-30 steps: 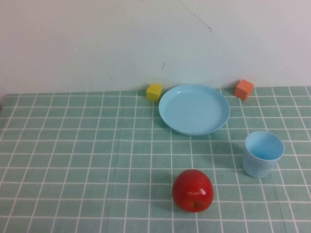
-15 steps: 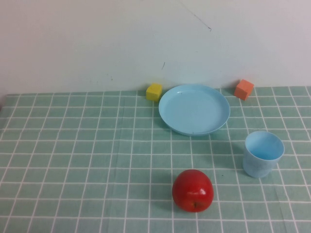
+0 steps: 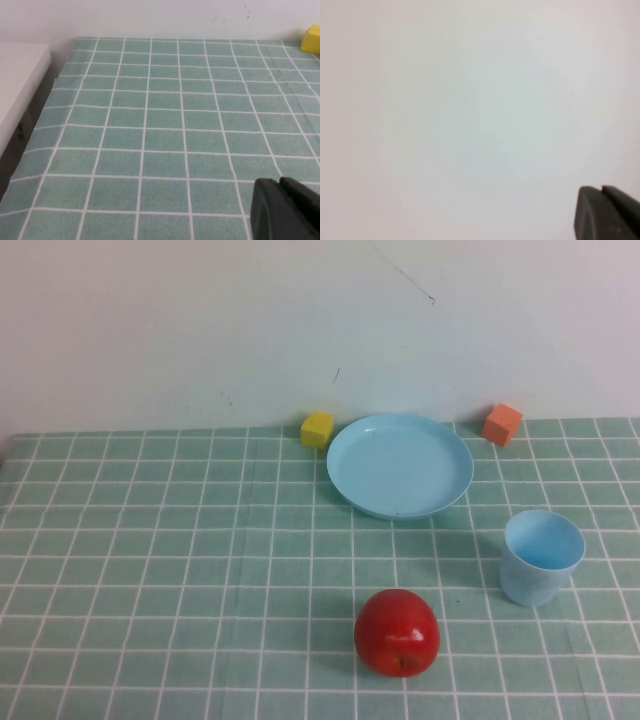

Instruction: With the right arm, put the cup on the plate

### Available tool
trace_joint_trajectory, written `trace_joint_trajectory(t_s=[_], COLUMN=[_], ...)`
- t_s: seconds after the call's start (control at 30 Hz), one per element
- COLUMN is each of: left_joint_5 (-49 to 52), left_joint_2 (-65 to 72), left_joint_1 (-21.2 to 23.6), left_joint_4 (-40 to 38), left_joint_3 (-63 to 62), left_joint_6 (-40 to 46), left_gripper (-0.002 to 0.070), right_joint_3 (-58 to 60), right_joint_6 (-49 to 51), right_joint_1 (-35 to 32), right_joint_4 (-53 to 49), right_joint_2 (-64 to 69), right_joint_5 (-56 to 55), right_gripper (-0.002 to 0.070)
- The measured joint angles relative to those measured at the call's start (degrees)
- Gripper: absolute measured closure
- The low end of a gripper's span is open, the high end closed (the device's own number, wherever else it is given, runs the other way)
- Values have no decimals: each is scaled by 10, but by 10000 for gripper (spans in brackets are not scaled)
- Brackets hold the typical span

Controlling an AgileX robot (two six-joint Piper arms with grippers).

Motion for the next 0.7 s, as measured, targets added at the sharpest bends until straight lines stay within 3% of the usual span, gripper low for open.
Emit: trace_joint_trajectory(t_s=[0.17,0.4,0.57,0.7], left_joint_5=[0,0,0,0], left_joint_2=[0,0,0,0], left_joint_1=[0,0,0,0], left_joint_4=[0,0,0,0], left_joint_3=[0,0,0,0], left_joint_6=[0,0,0,0], left_gripper=[678,678,678,678], right_joint_3=[-48,-62,-63,-95], right_joint_6=[-130,-432,-641,-717], right_joint_1=[0,0,0,23], right_joint_4=[89,337,497,526], right_joint_2=[103,275,398,491], right_joint_5=[149,318,388,401], right_gripper=[679,679,679,655])
